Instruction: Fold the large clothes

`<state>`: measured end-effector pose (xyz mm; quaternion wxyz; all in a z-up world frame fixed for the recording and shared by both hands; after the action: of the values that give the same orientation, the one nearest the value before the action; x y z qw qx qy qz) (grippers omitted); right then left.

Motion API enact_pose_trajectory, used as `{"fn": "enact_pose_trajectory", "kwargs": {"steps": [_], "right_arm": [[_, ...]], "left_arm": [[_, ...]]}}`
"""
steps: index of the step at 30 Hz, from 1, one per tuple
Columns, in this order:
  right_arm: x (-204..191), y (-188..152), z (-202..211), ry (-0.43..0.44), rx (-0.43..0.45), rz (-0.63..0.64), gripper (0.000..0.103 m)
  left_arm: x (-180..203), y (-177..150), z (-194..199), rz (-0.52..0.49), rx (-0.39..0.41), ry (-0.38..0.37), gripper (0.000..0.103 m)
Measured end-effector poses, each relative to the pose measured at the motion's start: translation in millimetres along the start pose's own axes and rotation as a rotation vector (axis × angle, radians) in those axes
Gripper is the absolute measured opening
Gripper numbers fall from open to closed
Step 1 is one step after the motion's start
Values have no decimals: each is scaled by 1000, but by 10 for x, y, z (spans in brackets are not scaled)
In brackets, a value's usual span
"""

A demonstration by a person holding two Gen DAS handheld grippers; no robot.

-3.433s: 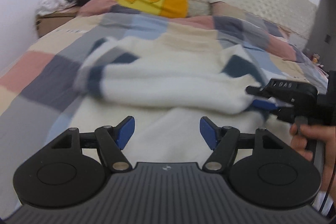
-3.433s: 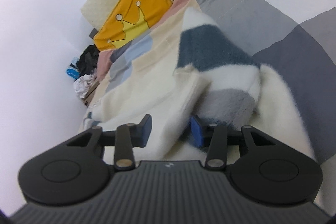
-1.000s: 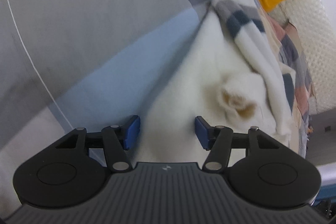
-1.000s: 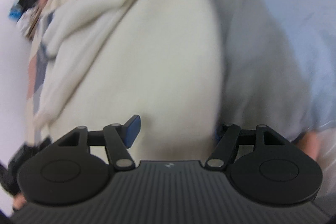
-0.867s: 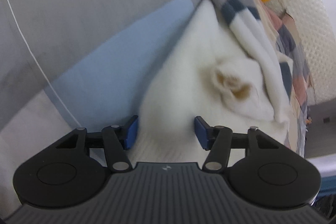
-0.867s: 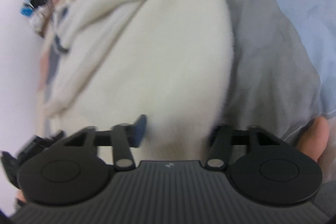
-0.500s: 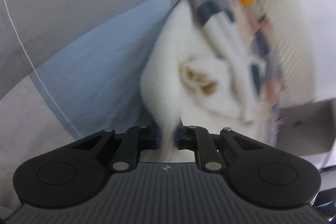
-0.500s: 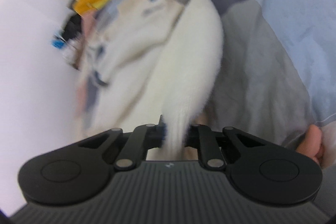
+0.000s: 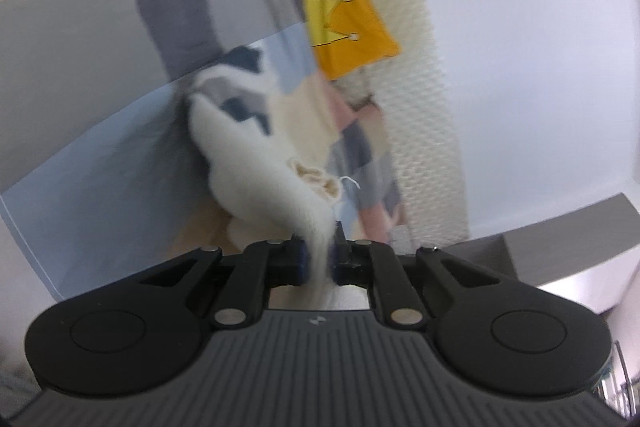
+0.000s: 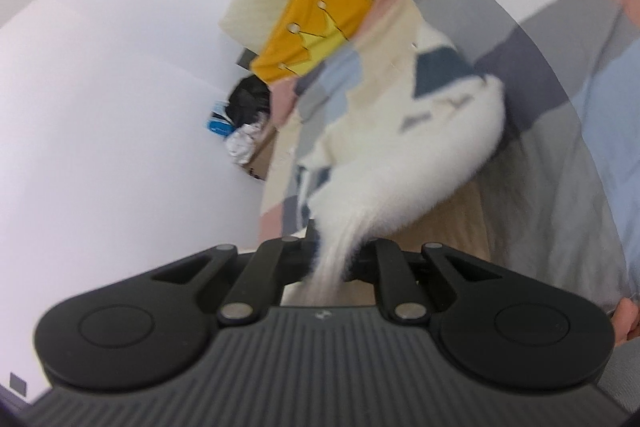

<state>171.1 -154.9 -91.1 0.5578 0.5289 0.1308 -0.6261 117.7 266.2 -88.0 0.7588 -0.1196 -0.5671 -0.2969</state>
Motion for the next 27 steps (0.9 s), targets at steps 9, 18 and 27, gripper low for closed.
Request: {"fn": "enact_pose_trajectory", "kwargs": {"steps": [9, 18, 27], "right_arm": [[-180, -345, 550, 20, 8, 57, 11], [-42, 105, 204, -3, 37, -26, 11], [466, 1225, -1084, -229, 66, -197, 11]], "left_arm": [[218, -621, 637, -16, 16, -54, 11], [363, -299, 370, -52, 29, 30, 11], [242, 973, -1214, 68, -33, 182, 11]]}}
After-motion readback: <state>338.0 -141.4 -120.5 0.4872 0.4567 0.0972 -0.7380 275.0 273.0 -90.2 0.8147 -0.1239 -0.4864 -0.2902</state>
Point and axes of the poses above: each gripper's, at about its wrist camera, not at the fingertips, and z roughly against the way its jaws point, x to its right, y to its top, the point moved 8 cm from there along -z, roughly the way its jaws point, and after that the axes turned 9 degrees about -x, right-handed, at the moved point
